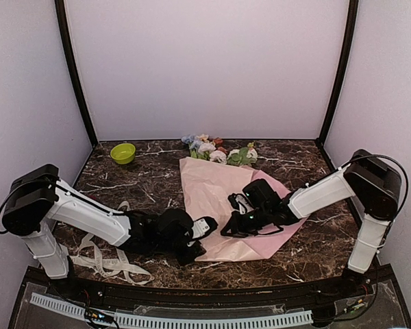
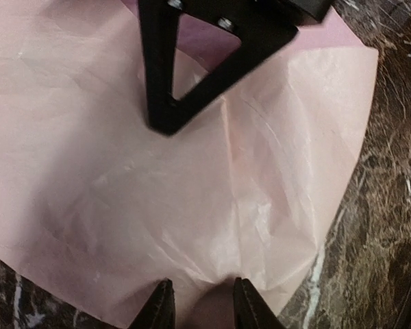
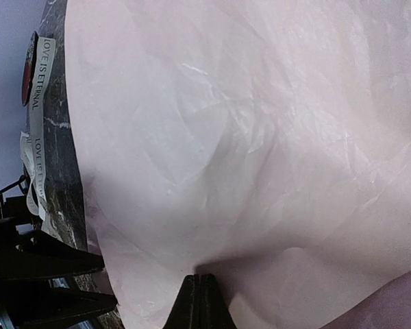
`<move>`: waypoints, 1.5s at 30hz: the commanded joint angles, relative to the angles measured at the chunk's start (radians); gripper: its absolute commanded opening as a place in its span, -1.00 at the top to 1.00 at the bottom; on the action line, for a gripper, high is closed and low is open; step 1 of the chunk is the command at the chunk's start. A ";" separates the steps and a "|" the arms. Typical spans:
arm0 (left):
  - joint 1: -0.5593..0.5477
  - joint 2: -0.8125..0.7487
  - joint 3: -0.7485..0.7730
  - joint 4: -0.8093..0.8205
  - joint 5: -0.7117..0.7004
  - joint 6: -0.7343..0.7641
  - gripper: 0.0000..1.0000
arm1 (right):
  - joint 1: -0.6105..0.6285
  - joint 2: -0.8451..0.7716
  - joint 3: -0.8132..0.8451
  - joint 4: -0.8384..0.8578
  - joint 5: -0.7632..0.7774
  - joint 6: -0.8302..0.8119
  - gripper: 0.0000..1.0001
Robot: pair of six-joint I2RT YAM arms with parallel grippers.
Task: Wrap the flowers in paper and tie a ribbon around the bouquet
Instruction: Press the fold line on the 2/3-folded wrapping paper, then pick up the two-thirds-folded wrapping paper from the center of the board.
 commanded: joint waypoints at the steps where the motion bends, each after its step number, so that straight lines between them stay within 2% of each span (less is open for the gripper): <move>1: -0.058 -0.038 -0.051 -0.216 0.008 0.024 0.39 | -0.008 0.043 0.022 -0.119 0.057 -0.059 1.00; 8: -0.079 -0.097 -0.100 -0.256 0.024 0.001 0.40 | -0.007 0.059 0.075 -0.169 0.048 -0.102 1.00; 13: -0.078 -0.252 -0.129 -0.229 0.114 0.029 0.39 | -0.007 0.062 0.088 -0.206 0.059 -0.114 1.00; 17: -0.062 -0.317 -0.131 -0.184 0.038 0.053 0.41 | -0.004 0.043 0.082 -0.199 0.056 -0.116 1.00; 20: -0.023 -0.265 -0.089 -0.182 -0.023 0.058 0.49 | -0.002 0.044 0.101 -0.211 0.038 -0.118 1.00; 26: -0.018 -0.059 0.048 -0.213 -0.130 0.108 0.66 | 0.006 0.042 0.131 -0.236 0.045 -0.131 1.00; 30: -0.019 0.042 0.105 -0.218 -0.139 0.118 0.67 | 0.010 0.038 0.125 -0.238 0.046 -0.138 1.00; 34: -0.021 0.071 0.104 -0.232 -0.078 0.113 0.70 | 0.012 0.026 0.142 -0.275 0.057 -0.152 1.00; 37: -0.021 0.052 0.071 -0.207 -0.057 0.112 0.69 | 0.013 -0.004 0.194 -0.369 0.120 -0.190 1.00; 40: -0.021 0.054 0.068 -0.212 -0.051 0.115 0.68 | 0.015 -0.053 0.255 -0.484 0.209 -0.226 0.89; 45: -0.022 0.065 0.083 -0.215 -0.019 0.110 0.68 | 0.035 -0.193 0.265 -0.646 0.383 -0.203 0.83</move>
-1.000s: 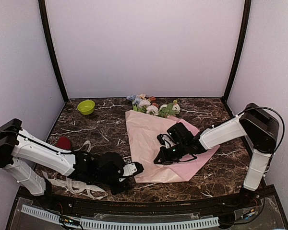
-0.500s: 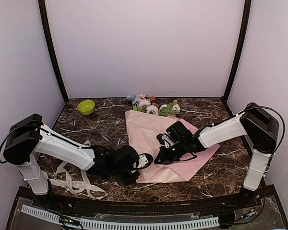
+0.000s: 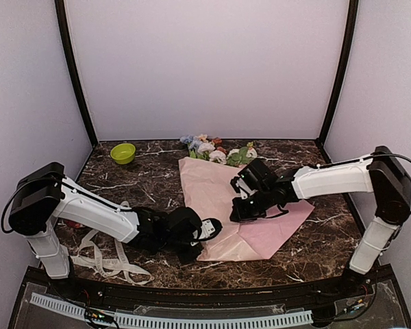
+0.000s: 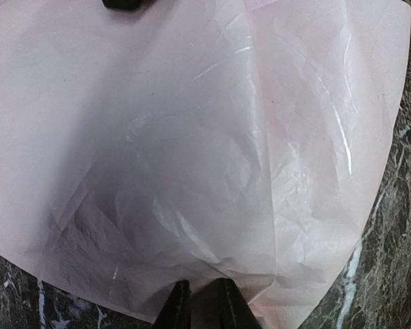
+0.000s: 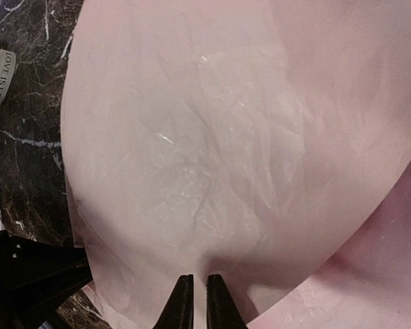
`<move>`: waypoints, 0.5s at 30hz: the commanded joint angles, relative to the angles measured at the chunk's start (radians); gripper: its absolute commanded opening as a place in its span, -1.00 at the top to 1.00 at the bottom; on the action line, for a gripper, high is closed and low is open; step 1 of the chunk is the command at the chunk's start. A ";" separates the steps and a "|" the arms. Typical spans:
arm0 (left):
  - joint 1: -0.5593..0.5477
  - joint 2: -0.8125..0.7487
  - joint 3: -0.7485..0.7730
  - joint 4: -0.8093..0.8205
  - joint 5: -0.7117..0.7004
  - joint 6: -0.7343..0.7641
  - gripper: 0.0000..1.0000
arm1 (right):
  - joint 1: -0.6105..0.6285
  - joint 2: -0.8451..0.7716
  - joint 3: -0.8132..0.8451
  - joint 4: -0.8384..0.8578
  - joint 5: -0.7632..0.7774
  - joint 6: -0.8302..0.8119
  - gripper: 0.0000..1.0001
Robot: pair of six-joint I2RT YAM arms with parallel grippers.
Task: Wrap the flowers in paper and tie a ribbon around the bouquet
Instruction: Pick up the two-thirds-folded wrapping paper from the center of the board.
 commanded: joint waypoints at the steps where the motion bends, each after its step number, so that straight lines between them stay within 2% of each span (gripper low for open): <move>1: -0.003 0.022 -0.014 -0.042 0.067 0.003 0.69 | 0.042 -0.143 0.012 -0.181 0.185 0.002 0.83; 3: -0.005 0.020 -0.016 -0.035 0.076 0.000 0.69 | 0.092 -0.209 -0.036 -0.156 0.164 0.020 0.83; 7: -0.005 0.019 -0.008 -0.037 0.064 0.005 0.68 | 0.176 -0.227 -0.128 -0.018 0.007 0.086 0.86; 15: -0.003 0.025 0.044 -0.040 0.028 0.027 0.68 | 0.203 -0.263 -0.337 0.063 0.043 0.249 0.92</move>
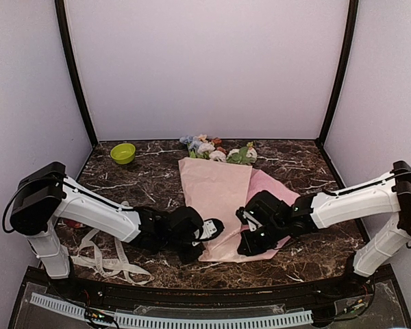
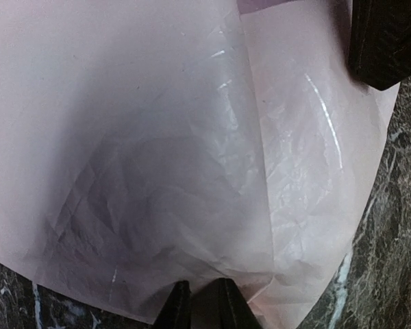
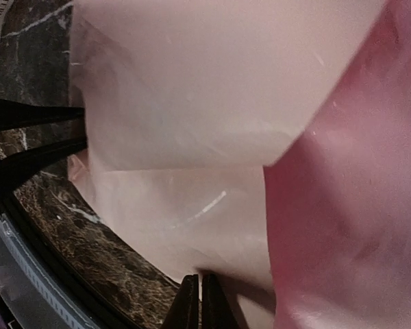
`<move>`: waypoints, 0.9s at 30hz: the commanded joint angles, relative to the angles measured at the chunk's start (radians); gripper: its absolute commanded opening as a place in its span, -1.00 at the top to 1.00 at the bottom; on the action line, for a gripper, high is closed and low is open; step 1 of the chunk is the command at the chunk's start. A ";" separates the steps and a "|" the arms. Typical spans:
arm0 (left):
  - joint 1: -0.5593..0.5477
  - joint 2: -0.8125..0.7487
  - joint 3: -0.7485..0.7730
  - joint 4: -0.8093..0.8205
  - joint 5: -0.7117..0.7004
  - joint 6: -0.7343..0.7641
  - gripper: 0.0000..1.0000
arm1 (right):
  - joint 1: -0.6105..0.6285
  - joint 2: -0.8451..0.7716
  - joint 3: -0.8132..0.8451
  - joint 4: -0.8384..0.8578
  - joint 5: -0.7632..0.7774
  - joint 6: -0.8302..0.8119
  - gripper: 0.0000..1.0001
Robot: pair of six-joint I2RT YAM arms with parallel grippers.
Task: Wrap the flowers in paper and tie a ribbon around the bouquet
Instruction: Pick up the two-thirds-folded wrapping paper from the center of the board.
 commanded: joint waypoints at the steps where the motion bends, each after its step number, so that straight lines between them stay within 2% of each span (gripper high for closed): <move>1: -0.004 0.021 0.036 -0.033 0.006 0.022 0.67 | -0.003 -0.033 -0.110 0.061 0.037 0.116 0.92; 8: 0.005 0.100 0.137 -0.028 -0.014 0.064 0.64 | -0.021 -0.023 -0.161 -0.021 0.127 0.129 0.93; 16: 0.006 0.142 0.241 -0.049 -0.015 0.097 0.62 | -0.025 -0.060 -0.087 -0.219 0.247 0.106 0.92; 18: 0.006 0.141 0.248 -0.075 -0.010 0.106 0.62 | -0.024 -0.070 -0.059 -0.289 0.281 0.100 0.83; 22: 0.006 0.133 0.200 -0.097 0.009 0.108 0.62 | -0.025 -0.116 -0.014 -0.398 0.381 0.108 0.80; 25: 0.006 0.122 0.164 -0.092 0.044 0.094 0.63 | -0.028 -0.200 -0.002 -0.415 0.406 0.145 0.49; 27: 0.006 0.121 0.154 -0.085 0.052 0.084 0.63 | -0.046 -0.276 -0.032 -0.410 0.406 0.263 0.41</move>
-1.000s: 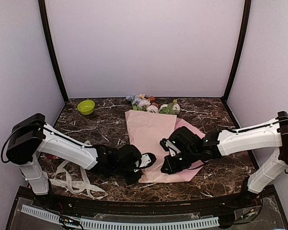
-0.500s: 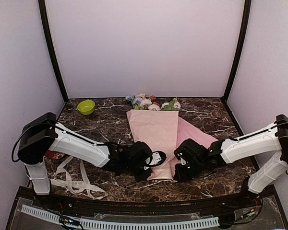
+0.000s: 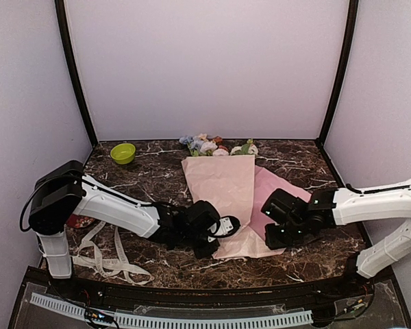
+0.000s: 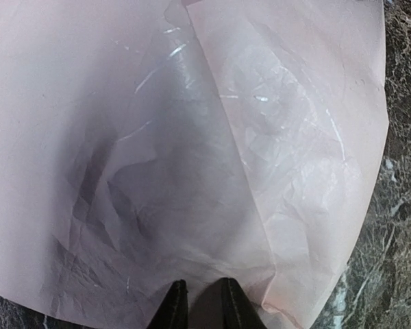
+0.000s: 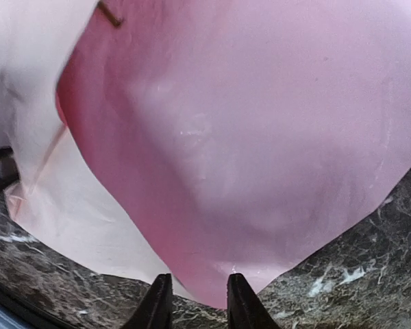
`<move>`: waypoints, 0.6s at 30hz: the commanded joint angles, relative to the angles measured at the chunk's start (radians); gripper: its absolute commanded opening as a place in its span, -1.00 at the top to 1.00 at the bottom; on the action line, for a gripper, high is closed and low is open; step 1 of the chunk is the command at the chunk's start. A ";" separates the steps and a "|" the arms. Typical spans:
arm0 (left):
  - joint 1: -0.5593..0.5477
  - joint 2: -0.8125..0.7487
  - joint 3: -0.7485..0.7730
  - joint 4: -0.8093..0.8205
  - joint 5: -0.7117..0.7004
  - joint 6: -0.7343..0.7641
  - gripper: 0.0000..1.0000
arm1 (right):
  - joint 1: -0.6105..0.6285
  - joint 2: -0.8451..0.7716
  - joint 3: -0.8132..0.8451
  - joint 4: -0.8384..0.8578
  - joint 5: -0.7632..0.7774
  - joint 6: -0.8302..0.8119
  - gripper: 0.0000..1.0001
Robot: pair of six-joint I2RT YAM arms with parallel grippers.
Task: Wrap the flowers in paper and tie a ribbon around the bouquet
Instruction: Pick up the two-thirds-folded wrapping paper from the center of the board.
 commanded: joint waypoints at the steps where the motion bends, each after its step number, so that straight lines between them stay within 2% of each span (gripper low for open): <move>1: 0.006 -0.024 -0.041 -0.044 0.039 -0.010 0.62 | -0.030 -0.159 -0.022 -0.034 0.045 0.193 0.35; 3: 0.006 -0.026 -0.032 -0.047 0.043 -0.014 0.62 | -0.037 -0.243 -0.082 0.060 -0.027 0.297 0.21; 5: 0.006 -0.029 -0.030 -0.041 0.048 -0.014 0.62 | -0.039 -0.316 -0.152 0.143 -0.065 0.435 0.20; 8: 0.006 -0.029 -0.027 -0.042 0.039 -0.007 0.62 | -0.044 -0.412 -0.225 0.146 -0.063 0.671 0.04; 10: 0.006 -0.029 -0.022 -0.048 0.032 -0.002 0.62 | -0.045 -0.463 -0.268 0.168 -0.078 0.766 -0.08; 14: 0.006 -0.028 -0.025 -0.044 0.033 -0.006 0.62 | -0.043 -0.448 -0.324 0.280 -0.149 0.844 -0.15; 18: 0.006 -0.028 -0.030 -0.039 0.040 -0.012 0.62 | -0.041 -0.327 -0.300 0.348 -0.205 0.791 -0.22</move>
